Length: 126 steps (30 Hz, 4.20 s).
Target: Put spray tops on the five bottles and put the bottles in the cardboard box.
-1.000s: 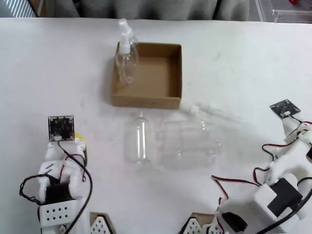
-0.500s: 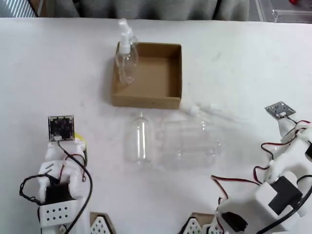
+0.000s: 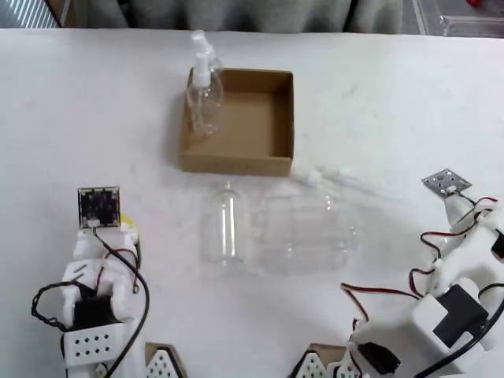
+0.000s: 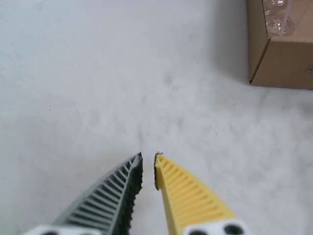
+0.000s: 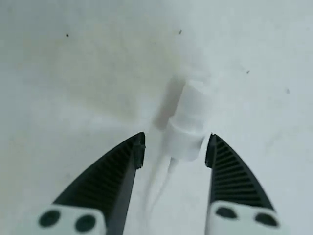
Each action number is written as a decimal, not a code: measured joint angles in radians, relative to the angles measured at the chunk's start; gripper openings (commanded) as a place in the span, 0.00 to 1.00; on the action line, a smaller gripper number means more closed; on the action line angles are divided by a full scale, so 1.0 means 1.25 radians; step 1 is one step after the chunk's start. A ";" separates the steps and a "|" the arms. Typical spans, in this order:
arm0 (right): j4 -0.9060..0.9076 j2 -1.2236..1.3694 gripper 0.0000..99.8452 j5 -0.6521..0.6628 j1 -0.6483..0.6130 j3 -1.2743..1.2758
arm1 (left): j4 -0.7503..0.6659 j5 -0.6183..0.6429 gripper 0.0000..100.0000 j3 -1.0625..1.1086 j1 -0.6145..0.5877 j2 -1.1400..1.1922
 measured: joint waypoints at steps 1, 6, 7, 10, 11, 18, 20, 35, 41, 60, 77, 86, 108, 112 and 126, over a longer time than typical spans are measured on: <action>0.000 0.000 0.17 0.002 0.000 0.000 | 0.000 0.000 0.06 0.000 0.000 0.000; -0.011 0.000 0.09 0.005 0.000 0.000 | 0.000 0.000 0.06 0.000 0.000 0.000; -0.014 0.004 0.08 0.005 0.000 0.000 | 0.000 0.000 0.06 0.000 0.000 0.000; -0.021 0.026 0.12 0.005 0.000 -0.002 | 0.000 0.000 0.06 0.000 0.000 0.000; -0.025 0.032 0.13 0.005 0.000 -0.002 | 0.000 0.000 0.06 0.000 0.000 0.000; -0.038 0.058 0.15 0.005 0.000 0.000 | 0.000 0.000 0.06 0.000 0.000 0.000; -0.038 0.058 0.11 0.005 0.000 0.000 | 0.000 0.000 0.06 0.000 0.000 0.000; 0.056 0.036 0.02 -0.101 0.000 -0.056 | 0.000 0.000 0.06 0.000 0.000 0.000; 0.128 -0.054 0.02 -0.270 -0.018 -0.060 | 0.000 0.000 0.06 0.000 0.000 0.000; 0.114 -0.366 0.02 -0.788 -0.363 0.227 | 0.018 0.000 0.06 -0.010 0.000 0.000; -0.110 -0.468 0.02 -0.874 -0.400 0.420 | 0.228 0.070 0.06 -0.346 0.300 0.000; -0.133 -0.468 0.02 -0.874 -0.384 0.420 | 0.228 0.214 0.06 -0.573 0.406 0.369; -0.160 -0.468 0.02 -0.843 -0.385 0.437 | 0.228 0.485 0.10 -0.813 0.502 0.884; -0.183 -0.468 0.02 -0.843 -0.385 0.437 | 0.258 0.485 0.22 -0.813 0.502 0.887; -0.211 -0.468 0.02 -0.843 -0.385 0.452 | 0.311 0.485 0.26 -0.814 0.482 0.892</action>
